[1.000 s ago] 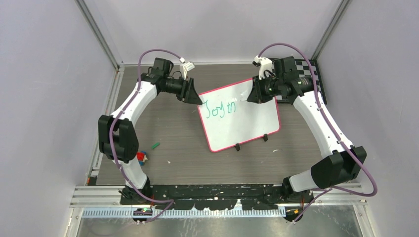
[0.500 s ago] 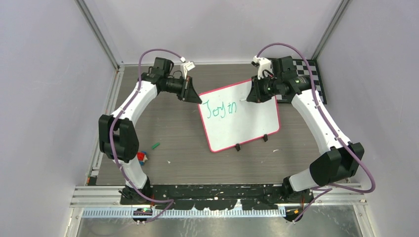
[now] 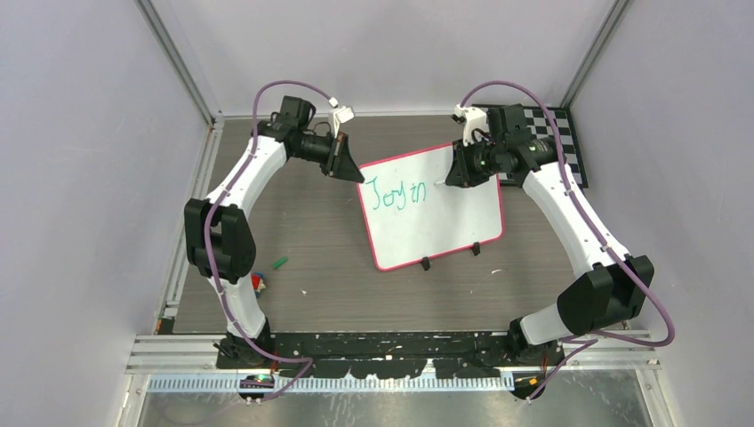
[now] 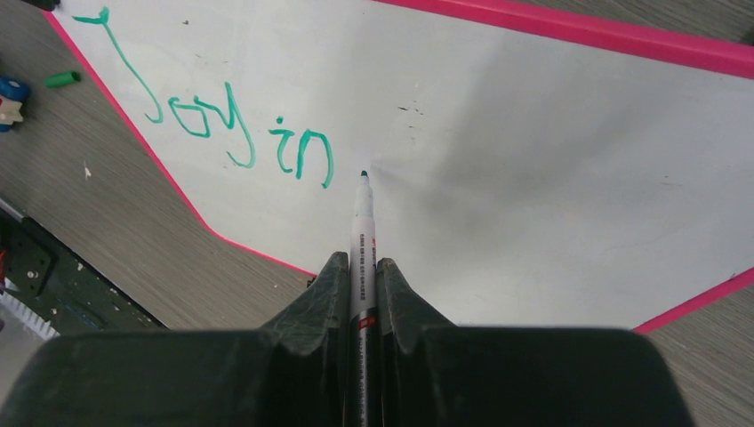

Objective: Write a sentence on the whiteboard

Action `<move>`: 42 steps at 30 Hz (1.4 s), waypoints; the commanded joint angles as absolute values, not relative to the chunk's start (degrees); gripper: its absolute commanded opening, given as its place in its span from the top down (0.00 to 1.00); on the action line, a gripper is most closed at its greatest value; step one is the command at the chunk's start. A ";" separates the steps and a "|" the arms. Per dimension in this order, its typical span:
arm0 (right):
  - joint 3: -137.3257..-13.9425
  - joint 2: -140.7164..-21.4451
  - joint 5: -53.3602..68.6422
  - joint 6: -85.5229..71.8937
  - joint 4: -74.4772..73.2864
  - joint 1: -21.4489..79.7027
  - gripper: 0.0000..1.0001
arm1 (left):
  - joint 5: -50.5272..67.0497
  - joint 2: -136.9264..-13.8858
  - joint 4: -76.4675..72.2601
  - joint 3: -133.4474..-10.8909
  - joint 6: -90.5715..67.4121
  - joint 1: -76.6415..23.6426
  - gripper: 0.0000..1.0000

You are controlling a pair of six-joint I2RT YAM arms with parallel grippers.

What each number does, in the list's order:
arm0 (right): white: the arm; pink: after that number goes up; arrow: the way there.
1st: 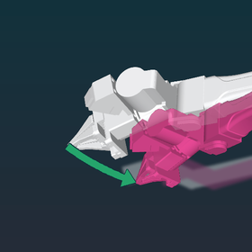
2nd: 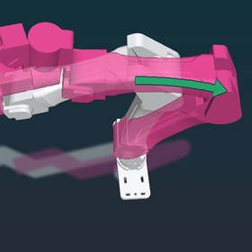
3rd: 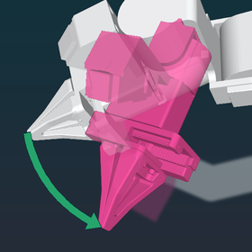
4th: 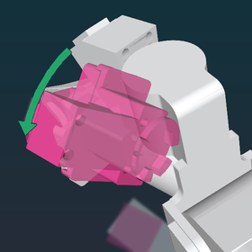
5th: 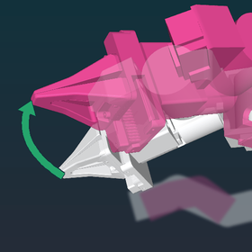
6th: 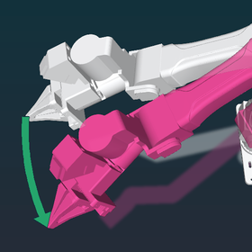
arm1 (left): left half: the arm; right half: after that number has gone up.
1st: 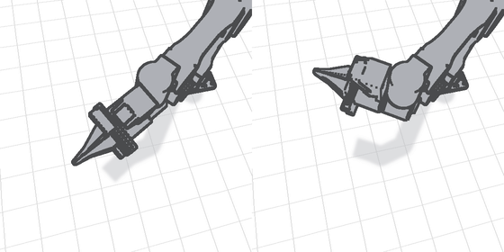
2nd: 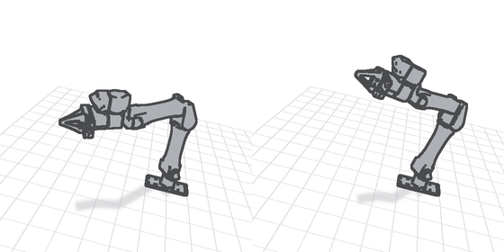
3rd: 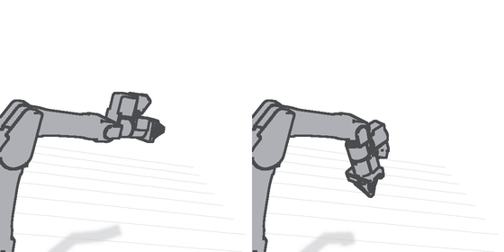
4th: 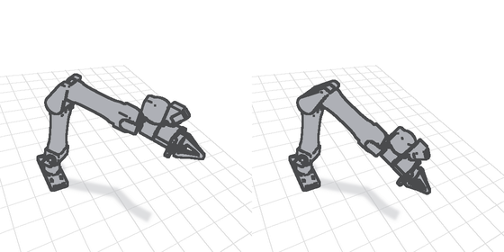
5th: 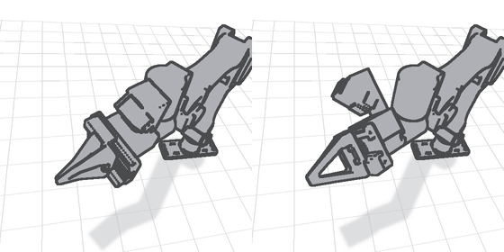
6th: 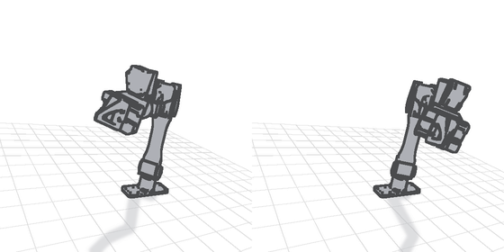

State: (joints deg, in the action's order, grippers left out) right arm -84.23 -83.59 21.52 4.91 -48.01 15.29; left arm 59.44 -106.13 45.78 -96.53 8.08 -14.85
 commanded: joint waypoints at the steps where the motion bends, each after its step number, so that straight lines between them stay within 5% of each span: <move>1: -83.94 -81.98 19.17 5.32 -44.95 15.21 1.00 | 58.10 -105.82 47.45 -97.91 9.98 -14.58 1.00; 42: -81.52 -82.23 16.24 7.20 -44.74 17.68 1.00 | 57.44 -104.00 47.20 -95.28 10.73 -14.60 1.00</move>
State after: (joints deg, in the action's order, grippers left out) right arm -81.67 -84.71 19.07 5.65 -46.48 17.63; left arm 59.37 -106.06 46.11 -95.94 8.45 -14.52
